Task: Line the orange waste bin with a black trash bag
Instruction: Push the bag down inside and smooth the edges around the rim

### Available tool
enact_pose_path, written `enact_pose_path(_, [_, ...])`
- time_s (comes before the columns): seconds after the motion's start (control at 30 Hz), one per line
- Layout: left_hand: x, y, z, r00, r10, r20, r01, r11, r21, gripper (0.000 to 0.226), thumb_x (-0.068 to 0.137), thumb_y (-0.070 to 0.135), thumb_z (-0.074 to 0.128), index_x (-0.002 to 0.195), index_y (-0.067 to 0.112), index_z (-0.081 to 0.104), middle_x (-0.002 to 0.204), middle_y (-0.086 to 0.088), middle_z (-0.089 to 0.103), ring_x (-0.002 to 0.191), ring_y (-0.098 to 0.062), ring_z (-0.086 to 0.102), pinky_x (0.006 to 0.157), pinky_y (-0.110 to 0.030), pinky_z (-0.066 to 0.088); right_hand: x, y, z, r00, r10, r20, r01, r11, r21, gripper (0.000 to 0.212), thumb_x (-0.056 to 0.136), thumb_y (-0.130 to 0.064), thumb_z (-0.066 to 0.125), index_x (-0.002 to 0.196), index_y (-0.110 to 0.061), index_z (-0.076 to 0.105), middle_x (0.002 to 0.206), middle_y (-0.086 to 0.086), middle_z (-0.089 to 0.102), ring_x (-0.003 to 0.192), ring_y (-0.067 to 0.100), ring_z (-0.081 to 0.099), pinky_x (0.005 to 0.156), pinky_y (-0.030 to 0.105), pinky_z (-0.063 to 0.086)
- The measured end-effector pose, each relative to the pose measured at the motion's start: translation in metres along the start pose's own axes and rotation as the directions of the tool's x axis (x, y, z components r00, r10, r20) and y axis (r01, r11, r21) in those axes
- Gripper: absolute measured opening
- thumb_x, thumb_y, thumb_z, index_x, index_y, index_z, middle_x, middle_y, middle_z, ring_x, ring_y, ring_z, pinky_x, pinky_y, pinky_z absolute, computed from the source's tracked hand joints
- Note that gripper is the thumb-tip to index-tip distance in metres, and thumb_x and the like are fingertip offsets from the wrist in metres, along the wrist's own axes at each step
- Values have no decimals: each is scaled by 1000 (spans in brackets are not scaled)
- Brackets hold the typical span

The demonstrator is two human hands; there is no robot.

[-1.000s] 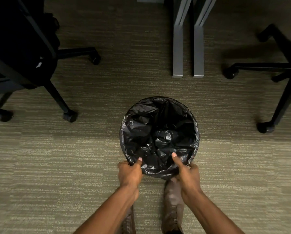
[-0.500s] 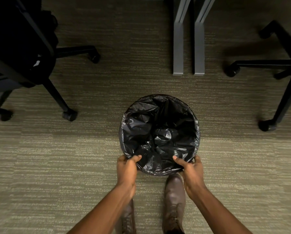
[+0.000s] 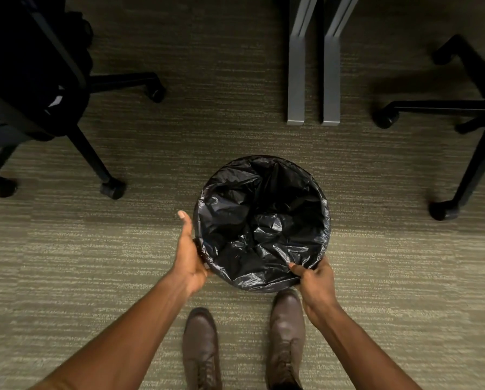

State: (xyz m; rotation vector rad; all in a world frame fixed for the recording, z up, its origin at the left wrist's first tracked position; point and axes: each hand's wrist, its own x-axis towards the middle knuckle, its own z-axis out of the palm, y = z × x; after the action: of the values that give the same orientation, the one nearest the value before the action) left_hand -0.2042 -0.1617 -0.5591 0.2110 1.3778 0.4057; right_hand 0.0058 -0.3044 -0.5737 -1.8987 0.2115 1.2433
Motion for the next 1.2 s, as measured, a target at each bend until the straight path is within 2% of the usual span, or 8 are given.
enact_pose_path(0.2, [5, 17, -1, 998, -61, 33, 58, 995, 82, 109, 70, 109, 30, 120, 30, 85, 129, -16, 81, 121, -39, 75, 94, -58, 62, 0, -2, 0, 1000, 4, 13, -4, 1000, 3, 50, 93, 19, 60, 133, -11, 55, 125, 14, 74, 120, 38, 69, 107, 65, 53])
enact_pose_path(0.33, [0, 15, 1, 977, 93, -191, -29, 949, 315, 110, 77, 104, 17, 129, 24, 72, 120, -5, 75, 112, -27, 71, 93, -51, 61, -2, -6, -4, 999, 11, 34, -9, 999, -40, 43, 93, 4, 73, 126, -17, 56, 122, 13, 76, 115, 37, 72, 104, 63, 56])
enact_pose_path(0.43, [-15, 9, 2, 896, 350, -274, -168, 837, 521, 71, 89, 92, 36, 90, 24, 57, 85, 7, 60, 78, -16, 60, 71, -33, 50, -10, -14, -8, 997, -43, -59, 31, 981, -193, 86, 85, -42, 87, 152, -18, 38, 140, 15, 67, 124, 37, 68, 110, 58, 53])
enact_pose_path(0.53, [-22, -4, 0, 836, 494, -240, -231, 713, 662, 46, 93, 63, 71, 102, 19, 66, 90, 6, 75, 84, -17, 73, 81, -39, 60, -23, -20, -13, 972, -195, -131, 117, 884, -453, 107, 83, -65, 79, 161, -12, 28, 149, 19, 60, 130, 39, 63, 111, 55, 52])
enact_pose_path(0.6, [-24, -10, 1, 829, 524, -196, -246, 655, 714, 27, 97, 36, 81, 110, 18, 66, 94, 7, 80, 87, -15, 77, 86, -37, 63, -32, -20, -15, 941, -319, -117, 197, 793, -577, 100, 87, -58, 79, 158, -4, 34, 143, 18, 65, 113, 31, 71, 99, 44, 57])
enact_pose_path(0.7, [-24, -15, 1, 825, 539, -170, -265, 635, 726, 27, 98, 13, 81, 119, 17, 64, 97, 11, 79, 84, -6, 76, 84, -30, 63, -41, -23, -13, 921, -382, -79, 249, 732, -634, 73, 91, -31, 83, 148, 1, 49, 82, -9, 71, 56, -8, 57, 58, 6, 43])
enact_pose_path(0.77, [-24, -14, 2, 820, 544, -178, -270, 641, 718, 26, 97, 10, 81, 117, 18, 65, 95, 17, 76, 83, 0, 73, 82, -28, 62, -40, -25, -9, 938, -344, -54, 237, 746, -623, 62, 93, -17, 81, 144, 2, 53, 63, -20, 57, 46, -8, 50, 42, 6, 38])
enact_pose_path(1.2, [-21, 50, 25, 754, 626, -200, -330, 624, 708, 29, 95, 11, 83, 119, 3, 70, 102, -8, 81, 90, -23, 77, 75, -19, 57, -11, -90, 18, 881, -466, 75, 417, 695, -586, 64, 95, -19, 79, 147, 0, 48, 63, 3, 68, 56, 20, 68, 51, 17, 46])
